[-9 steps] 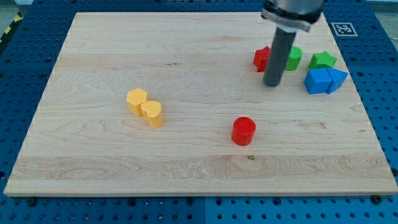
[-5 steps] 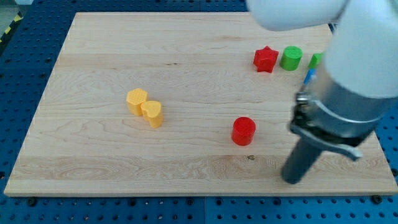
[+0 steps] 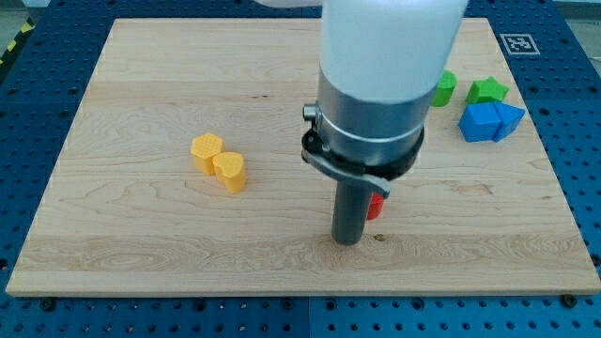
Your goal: Slide the red circle below the red star
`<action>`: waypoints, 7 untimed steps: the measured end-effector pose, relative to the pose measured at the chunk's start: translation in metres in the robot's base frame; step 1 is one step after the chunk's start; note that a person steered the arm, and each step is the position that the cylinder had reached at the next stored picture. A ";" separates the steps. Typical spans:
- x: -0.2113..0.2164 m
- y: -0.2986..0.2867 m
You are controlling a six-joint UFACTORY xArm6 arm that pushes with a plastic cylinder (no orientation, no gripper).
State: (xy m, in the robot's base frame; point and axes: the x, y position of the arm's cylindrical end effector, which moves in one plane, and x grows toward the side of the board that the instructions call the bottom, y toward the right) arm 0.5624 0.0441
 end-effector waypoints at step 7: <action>-0.107 0.096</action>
